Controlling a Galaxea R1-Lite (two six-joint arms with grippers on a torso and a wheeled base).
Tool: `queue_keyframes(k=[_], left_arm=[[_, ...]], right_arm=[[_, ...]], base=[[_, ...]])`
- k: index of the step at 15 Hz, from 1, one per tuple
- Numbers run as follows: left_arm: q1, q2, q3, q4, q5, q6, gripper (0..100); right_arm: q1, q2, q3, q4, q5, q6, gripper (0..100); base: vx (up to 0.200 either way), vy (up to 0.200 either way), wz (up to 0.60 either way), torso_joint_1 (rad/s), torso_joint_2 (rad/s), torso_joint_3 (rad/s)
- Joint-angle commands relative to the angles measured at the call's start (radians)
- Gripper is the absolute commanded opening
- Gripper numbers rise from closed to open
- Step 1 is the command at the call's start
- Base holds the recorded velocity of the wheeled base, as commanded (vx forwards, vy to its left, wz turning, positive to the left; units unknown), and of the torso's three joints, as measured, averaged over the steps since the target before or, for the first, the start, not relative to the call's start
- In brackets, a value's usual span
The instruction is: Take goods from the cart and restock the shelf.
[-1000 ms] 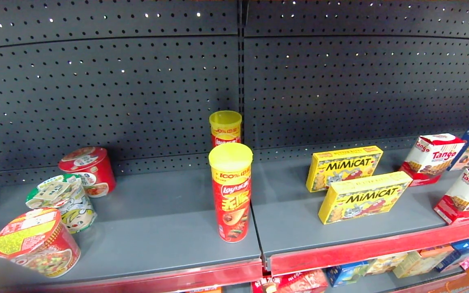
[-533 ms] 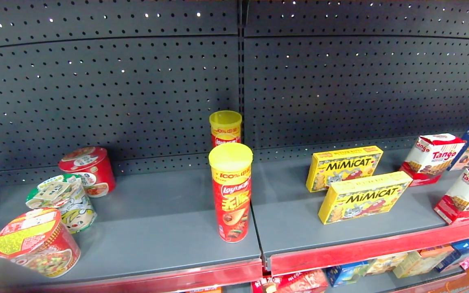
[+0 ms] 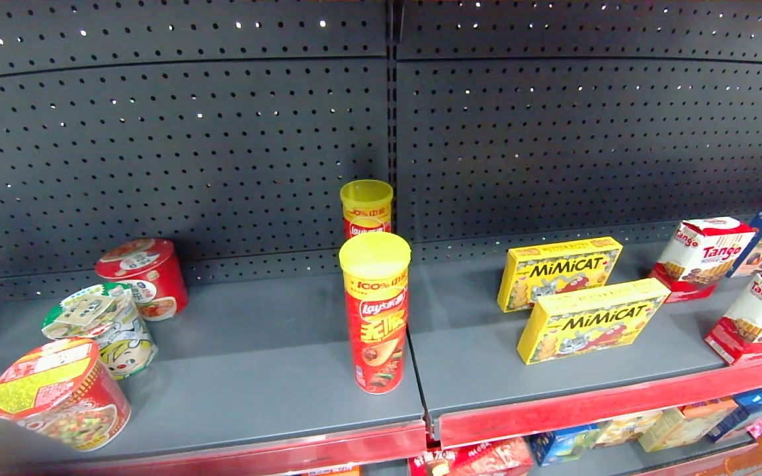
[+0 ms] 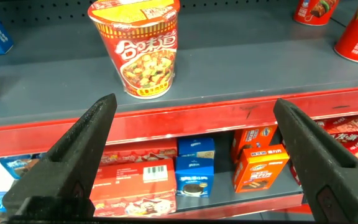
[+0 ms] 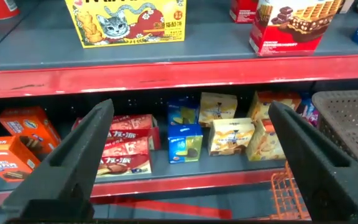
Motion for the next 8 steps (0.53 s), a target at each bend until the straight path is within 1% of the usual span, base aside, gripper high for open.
queue_keyframes(k=[1,8], left_arm=[[0.000,0.001,0.000,0.000,0.000,0.000,100],[0.000,0.001,0.000,0.000,0.000,0.001,100]], right_arm=[[-0.001,0.000,0.000,-0.001,-0.002,0.002,100],[0.001,0.000,0.000,-0.001,-0.002,0.004,100]], base=[[0.000,0.000,0.00,0.000,0.00,0.000],[0.000,0.000,0.00,0.000,0.00,0.000]])
